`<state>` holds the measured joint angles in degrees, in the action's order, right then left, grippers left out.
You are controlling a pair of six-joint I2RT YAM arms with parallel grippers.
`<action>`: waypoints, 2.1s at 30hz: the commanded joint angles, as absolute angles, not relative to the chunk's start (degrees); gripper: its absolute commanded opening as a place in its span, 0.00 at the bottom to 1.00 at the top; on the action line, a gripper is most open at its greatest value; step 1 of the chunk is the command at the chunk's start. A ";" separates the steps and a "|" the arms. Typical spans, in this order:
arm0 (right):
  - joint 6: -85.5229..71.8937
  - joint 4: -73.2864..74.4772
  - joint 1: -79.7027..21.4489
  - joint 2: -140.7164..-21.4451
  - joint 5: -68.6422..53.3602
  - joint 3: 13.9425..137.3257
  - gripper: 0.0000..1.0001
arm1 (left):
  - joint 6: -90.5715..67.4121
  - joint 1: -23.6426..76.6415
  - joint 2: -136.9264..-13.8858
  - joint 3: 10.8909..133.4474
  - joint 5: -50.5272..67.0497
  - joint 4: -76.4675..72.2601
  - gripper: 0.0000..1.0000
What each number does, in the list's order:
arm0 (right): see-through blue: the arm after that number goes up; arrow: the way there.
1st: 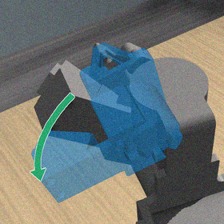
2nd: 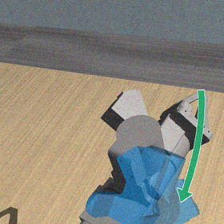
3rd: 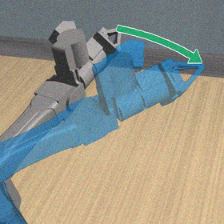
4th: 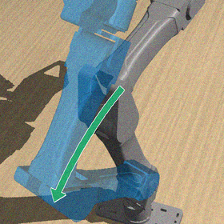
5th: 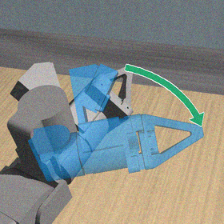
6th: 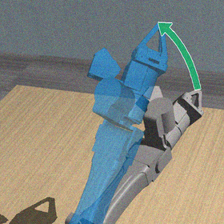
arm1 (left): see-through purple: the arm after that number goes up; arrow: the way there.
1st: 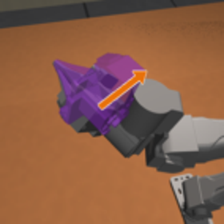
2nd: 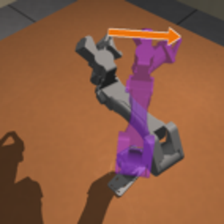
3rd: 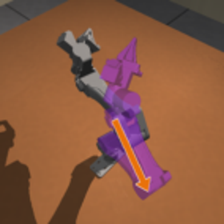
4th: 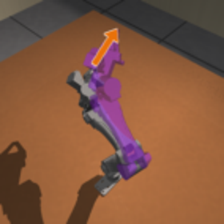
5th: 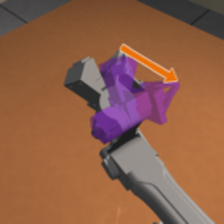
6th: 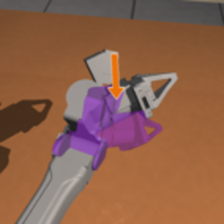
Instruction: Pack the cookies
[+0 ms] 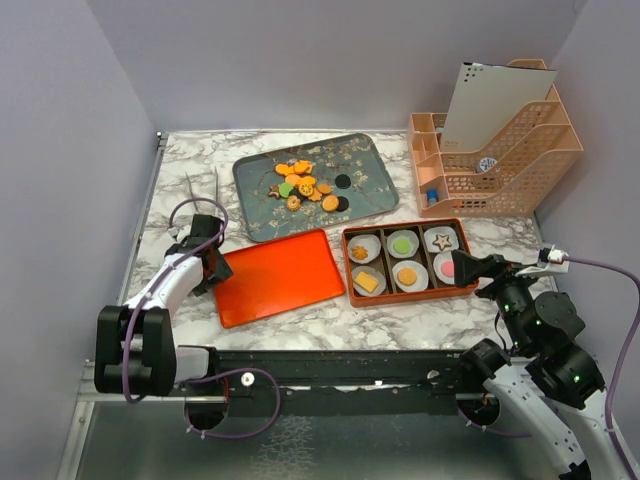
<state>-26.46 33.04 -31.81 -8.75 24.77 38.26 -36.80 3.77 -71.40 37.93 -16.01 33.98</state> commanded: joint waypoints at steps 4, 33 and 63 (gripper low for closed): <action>-23.97 30.91 -31.73 -9.09 21.46 37.46 1.00 | -34.56 3.87 -78.93 39.54 -9.61 33.49 0.44; -4.81 7.93 -52.06 -53.60 -5.52 40.20 1.00 | -26.57 3.92 -67.41 47.08 5.68 37.24 0.00; 43.57 -31.48 -86.92 -107.92 50.00 49.35 0.89 | -25.94 3.98 -64.47 46.84 14.64 36.65 0.00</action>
